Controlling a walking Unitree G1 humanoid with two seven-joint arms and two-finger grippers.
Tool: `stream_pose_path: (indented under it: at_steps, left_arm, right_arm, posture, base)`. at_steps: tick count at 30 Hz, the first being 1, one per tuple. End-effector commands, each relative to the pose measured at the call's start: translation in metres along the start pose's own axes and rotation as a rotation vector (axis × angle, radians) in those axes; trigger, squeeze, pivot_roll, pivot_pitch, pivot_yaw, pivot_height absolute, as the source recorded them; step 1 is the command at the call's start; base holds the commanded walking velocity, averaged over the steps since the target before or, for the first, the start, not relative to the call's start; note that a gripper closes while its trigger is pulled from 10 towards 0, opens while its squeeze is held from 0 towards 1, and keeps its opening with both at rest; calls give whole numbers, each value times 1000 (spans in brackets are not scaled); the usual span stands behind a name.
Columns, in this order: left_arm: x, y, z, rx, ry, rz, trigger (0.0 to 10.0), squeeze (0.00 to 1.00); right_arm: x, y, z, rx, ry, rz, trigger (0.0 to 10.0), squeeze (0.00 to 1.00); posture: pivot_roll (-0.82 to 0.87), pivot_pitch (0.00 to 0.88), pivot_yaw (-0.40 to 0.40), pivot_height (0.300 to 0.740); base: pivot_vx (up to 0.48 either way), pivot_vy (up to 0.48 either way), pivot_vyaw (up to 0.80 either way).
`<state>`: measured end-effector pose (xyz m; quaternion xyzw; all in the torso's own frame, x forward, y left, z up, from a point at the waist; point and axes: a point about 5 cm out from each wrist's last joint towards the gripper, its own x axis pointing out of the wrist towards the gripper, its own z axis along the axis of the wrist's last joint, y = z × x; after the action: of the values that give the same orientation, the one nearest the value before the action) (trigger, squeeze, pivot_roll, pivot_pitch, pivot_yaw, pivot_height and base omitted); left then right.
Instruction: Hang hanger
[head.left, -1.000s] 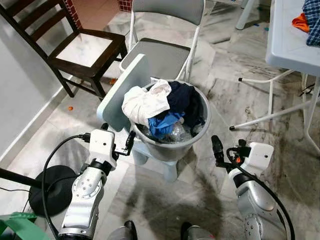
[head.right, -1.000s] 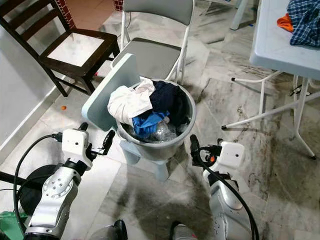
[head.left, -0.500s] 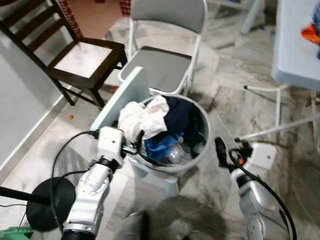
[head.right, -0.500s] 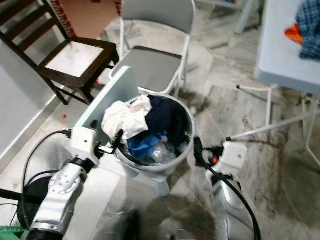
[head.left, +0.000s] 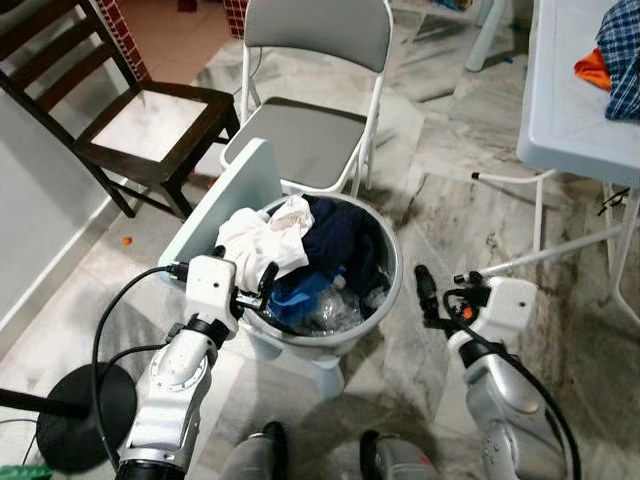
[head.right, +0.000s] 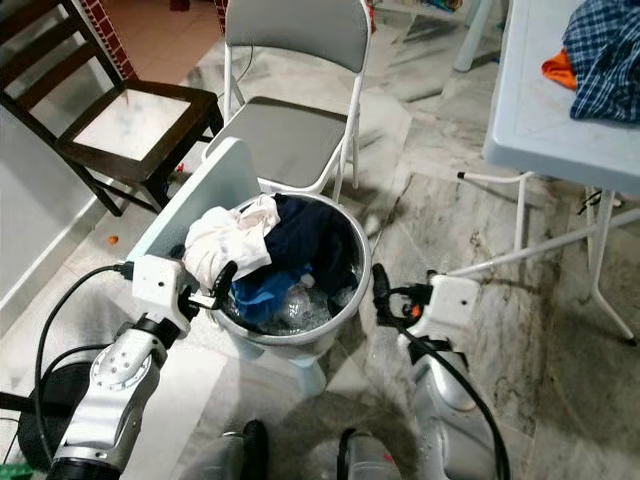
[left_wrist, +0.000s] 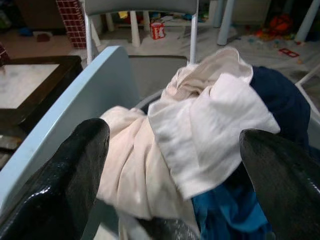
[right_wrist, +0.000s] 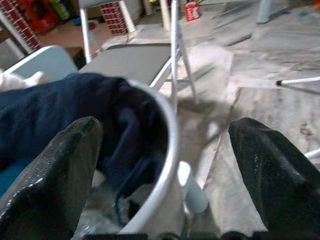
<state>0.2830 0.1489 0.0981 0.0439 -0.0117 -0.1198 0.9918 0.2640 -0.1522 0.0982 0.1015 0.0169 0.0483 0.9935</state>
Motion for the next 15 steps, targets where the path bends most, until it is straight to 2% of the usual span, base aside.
stream_pose_path:
  at_steps: [1, 6, 7, 8, 11, 15]
  left_arm:
    - [-3, 8, -7, 17, 30, 47, 10000, 0]
    - [1, 11, -7, 6, 23, 41, 10000, 0]
    - [5, 11, -5, -4, 11, 29, 2235, 0]
    - [8, 12, -5, -14, 13, 36, 0, 0]
    - [16, 13, -6, -21, 23, 45, 0, 0]
    - [29, 6, -9, -49, 43, 8, 0, 0]
  right_arm:
    - [-4, 0, -6, 2, 30, 8, 10000, 0]
    - [-4, 2, -6, 0, 34, 18, 10000, 0]
    - [-3, 3, -6, -1, 34, 21, 10000, 0]
    - [-3, 3, -5, -2, 33, 24, 10000, 0]
    - [-3, 5, -5, -2, 33, 28, 10000, 0]
    - [-3, 9, -6, -4, 32, 33, 10000, 0]
  posture:
    - [-66, 262, 34, 740]
    - [-67, 264, 29, 740]
    - [-67, 264, 29, 740]
    - [-66, 265, 29, 740]
    - [-66, 268, 32, 740]
    - [-75, 273, 44, 740]
  base:
    - [0, 0, 0]
    - [0, 0, 0]
    - [0, 0, 0]
    - [0, 0, 0]
    - [0, 0, 0]
    - [0, 0, 0]
